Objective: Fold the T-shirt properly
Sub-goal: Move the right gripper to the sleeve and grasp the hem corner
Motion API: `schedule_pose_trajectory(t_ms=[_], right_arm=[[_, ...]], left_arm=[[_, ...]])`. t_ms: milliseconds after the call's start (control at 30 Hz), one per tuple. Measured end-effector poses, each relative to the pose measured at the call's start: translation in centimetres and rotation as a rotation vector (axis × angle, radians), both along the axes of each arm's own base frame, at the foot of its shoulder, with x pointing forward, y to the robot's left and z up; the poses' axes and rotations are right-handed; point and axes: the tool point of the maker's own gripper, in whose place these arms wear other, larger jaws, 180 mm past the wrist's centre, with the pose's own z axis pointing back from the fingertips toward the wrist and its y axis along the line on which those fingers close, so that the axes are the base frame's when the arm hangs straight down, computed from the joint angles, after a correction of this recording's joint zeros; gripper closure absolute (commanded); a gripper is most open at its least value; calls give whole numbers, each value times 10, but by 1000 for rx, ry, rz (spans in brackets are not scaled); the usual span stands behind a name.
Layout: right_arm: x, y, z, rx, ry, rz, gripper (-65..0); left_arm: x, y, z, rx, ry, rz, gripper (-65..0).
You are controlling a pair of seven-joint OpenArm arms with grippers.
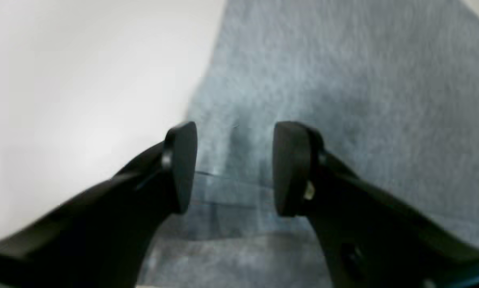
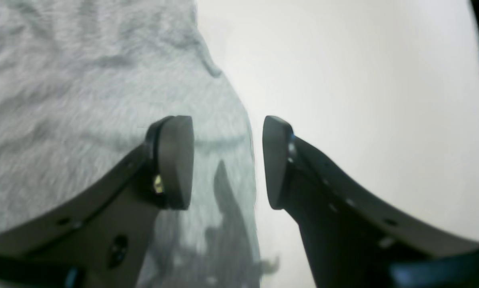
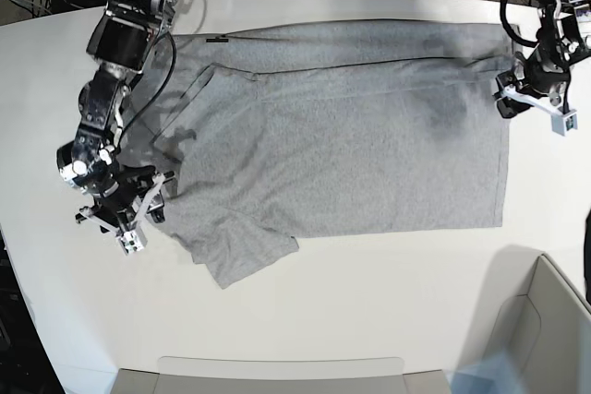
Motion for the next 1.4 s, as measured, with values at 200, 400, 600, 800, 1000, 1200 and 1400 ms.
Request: schedule_pose_trajectory(t_ms=[200,400,600,800,1000,1200,1400], right_arm=[[20,-8,-57,119,64,-82,-280],[3,-17,-79,136,98,-142,-280],[-56,-25,-79,31,129,-147,-280],[-103,-1,-71,-48,196,-28,-280],[-76,0,-15,-105,55,-26,-280],[2,4,22,-44,-31,-22,-284],[36,-3,-12,29,131,-30,-284]], left_arm=[[4,-11,-3,-9,3,-35,-308],[3,-11,-4,-10,6,-31,-308],[3,-10,-3,-8,4,-28,-308],[4,-10,-4,-8,3,-31,-308],[15,-9,3,-5,-29,-29,-308],[12,-10,1,-10,-18,-27,-308],[11,-11,0,-11,-17,-29,-308]])
